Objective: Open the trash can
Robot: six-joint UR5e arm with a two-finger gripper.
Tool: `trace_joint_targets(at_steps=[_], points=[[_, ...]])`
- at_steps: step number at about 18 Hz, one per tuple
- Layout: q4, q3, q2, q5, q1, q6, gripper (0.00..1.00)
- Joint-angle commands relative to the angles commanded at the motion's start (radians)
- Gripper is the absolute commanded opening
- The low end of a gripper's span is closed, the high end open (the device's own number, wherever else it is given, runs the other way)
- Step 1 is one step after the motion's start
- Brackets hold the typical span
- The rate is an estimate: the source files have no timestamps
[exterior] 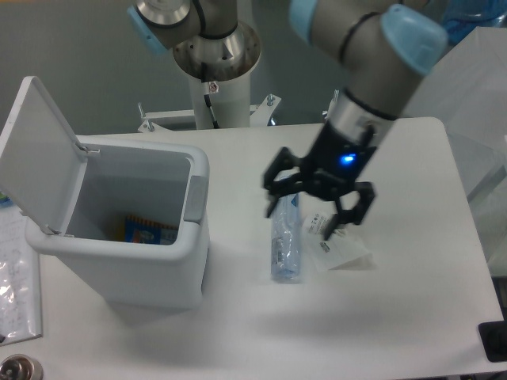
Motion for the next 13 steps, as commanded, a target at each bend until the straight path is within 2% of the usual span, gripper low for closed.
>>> trace_joint_targets(at_steps=[5,8,13], points=[[-0.005,0.009,-0.051,0.257,0.043,0.158,1.00],[0.003,0.034,-0.100,0.304,0.057,0.265,1.00],[0.002,0.129,-0.189,0.433,0.055,0.381,1.00]])
